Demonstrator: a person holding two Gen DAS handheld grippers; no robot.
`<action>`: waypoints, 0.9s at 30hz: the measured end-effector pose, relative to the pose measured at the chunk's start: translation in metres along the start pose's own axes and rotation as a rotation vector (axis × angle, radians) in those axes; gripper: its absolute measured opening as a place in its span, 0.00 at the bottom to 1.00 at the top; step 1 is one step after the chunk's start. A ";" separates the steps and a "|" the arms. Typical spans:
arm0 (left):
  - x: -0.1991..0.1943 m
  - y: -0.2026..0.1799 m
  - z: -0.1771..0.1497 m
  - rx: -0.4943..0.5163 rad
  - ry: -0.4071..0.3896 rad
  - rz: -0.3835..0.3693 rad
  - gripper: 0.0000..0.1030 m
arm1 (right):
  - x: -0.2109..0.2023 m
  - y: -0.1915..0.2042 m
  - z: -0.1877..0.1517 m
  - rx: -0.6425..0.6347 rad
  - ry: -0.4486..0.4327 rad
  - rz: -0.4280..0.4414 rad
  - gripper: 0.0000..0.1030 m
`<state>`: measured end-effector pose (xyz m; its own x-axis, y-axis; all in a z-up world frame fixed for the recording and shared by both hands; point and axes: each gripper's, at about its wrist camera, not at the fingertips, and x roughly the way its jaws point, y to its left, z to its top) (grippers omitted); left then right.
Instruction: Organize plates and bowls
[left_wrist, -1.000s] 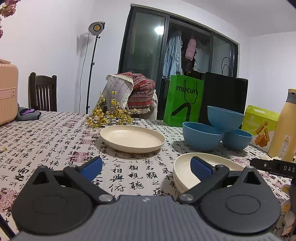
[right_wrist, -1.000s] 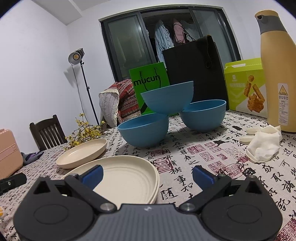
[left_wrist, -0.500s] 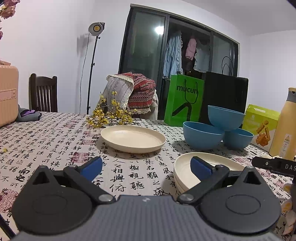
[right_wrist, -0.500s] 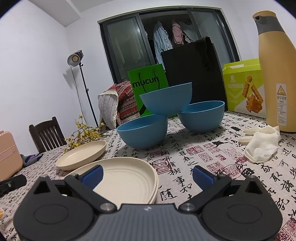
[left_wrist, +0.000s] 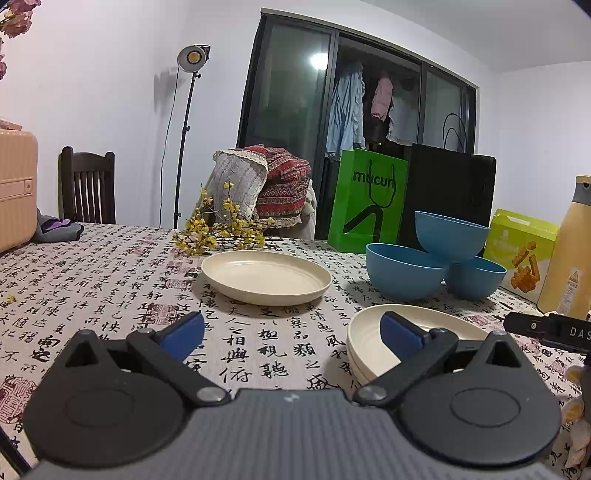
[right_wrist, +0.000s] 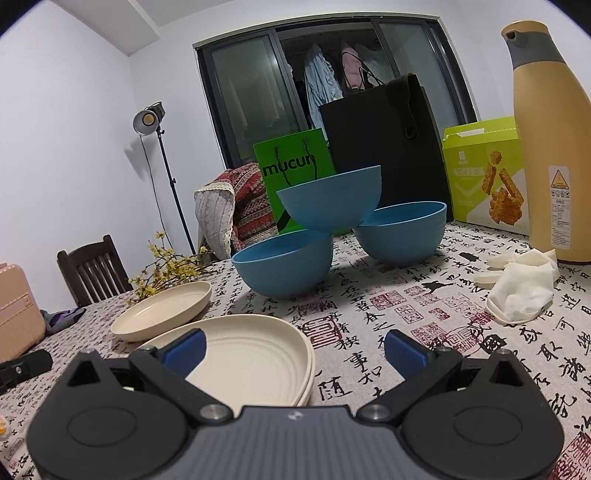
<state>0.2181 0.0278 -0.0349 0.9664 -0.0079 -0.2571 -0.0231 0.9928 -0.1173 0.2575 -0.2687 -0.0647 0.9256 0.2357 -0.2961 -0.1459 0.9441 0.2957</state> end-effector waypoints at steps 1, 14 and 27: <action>0.000 0.000 0.000 0.000 0.000 0.000 1.00 | 0.000 0.000 0.000 0.000 0.000 0.000 1.00; 0.003 -0.001 0.001 0.008 0.016 0.008 1.00 | 0.001 0.002 0.001 -0.011 0.006 -0.017 1.00; -0.010 -0.012 -0.001 0.059 -0.068 0.043 1.00 | -0.004 0.009 -0.001 -0.042 -0.031 -0.037 1.00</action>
<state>0.2086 0.0163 -0.0317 0.9800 0.0415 -0.1949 -0.0523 0.9974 -0.0504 0.2519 -0.2605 -0.0620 0.9410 0.1936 -0.2775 -0.1252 0.9611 0.2463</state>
